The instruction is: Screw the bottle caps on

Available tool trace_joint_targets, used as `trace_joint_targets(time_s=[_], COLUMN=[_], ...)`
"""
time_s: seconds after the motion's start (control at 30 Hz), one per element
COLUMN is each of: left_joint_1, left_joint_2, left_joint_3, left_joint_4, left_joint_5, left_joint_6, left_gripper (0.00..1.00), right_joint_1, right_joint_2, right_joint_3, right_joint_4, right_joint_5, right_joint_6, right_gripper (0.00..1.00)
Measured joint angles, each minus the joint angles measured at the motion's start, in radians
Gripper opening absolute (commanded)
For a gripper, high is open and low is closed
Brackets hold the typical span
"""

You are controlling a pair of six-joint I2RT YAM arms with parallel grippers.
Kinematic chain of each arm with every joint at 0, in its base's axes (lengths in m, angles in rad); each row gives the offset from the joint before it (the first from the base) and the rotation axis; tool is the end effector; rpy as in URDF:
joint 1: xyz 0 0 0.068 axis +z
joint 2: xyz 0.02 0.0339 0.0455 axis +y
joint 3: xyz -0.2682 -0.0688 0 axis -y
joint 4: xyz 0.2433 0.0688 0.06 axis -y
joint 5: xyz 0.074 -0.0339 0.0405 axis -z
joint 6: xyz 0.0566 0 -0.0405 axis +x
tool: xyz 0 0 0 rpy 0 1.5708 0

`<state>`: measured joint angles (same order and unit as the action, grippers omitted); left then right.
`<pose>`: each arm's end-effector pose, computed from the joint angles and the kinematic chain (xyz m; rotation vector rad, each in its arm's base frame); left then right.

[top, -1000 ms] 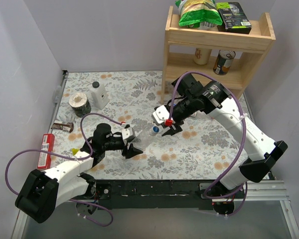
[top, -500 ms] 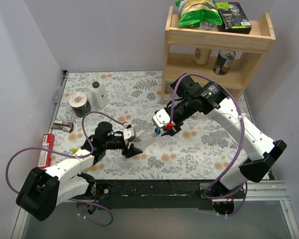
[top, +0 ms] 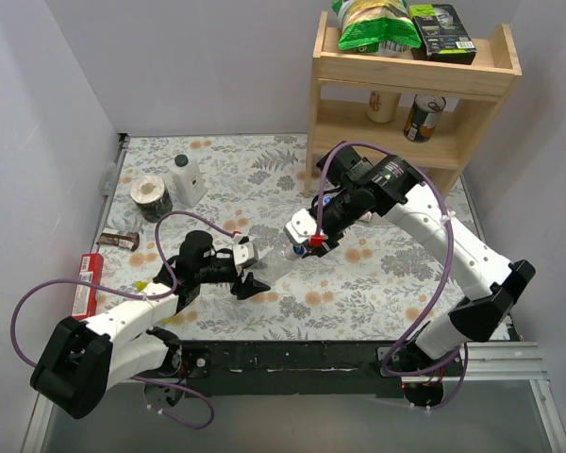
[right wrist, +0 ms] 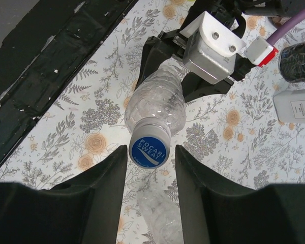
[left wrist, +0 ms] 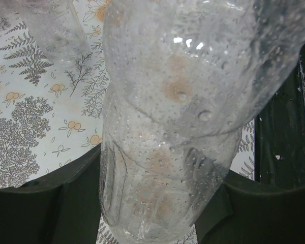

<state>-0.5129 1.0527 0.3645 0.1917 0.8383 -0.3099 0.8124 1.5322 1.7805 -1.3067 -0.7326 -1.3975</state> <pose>0.1637 -0.1405 0.1850 0.7654 2.0281 -1.3546 0.1704 0.2349 0.3983 -2.2210 0.8505 0.6904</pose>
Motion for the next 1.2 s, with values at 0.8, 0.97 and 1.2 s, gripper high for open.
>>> trace_joint_targets(time_s=[0.8,0.97,1.2], left_joint_1=[0.001,-0.002,-0.014], left_joint_2=[-0.044,-0.016,-0.005], left_joint_3=[-0.001,0.034,0.062], left_joint_4=[0.044,0.003,-0.072], left_joint_5=[-0.315,-0.432,-0.619], left_joint_6=[-0.141,-0.167,-0.150], left_gripper=[0.00,0.00,0.00], right_joint_1=[-0.180,-0.192,-0.202], right_joint_2=[0.136,0.125,0.180], right_joint_3=[-0.022,-0.113,-0.139], right_joint_4=[0.311,0.555,0.711], right_joint_5=[-0.211,-0.167,-0.090], right_joint_6=[0.654,1.017,1.392], right_gripper=[0.14,0.11,0.11])
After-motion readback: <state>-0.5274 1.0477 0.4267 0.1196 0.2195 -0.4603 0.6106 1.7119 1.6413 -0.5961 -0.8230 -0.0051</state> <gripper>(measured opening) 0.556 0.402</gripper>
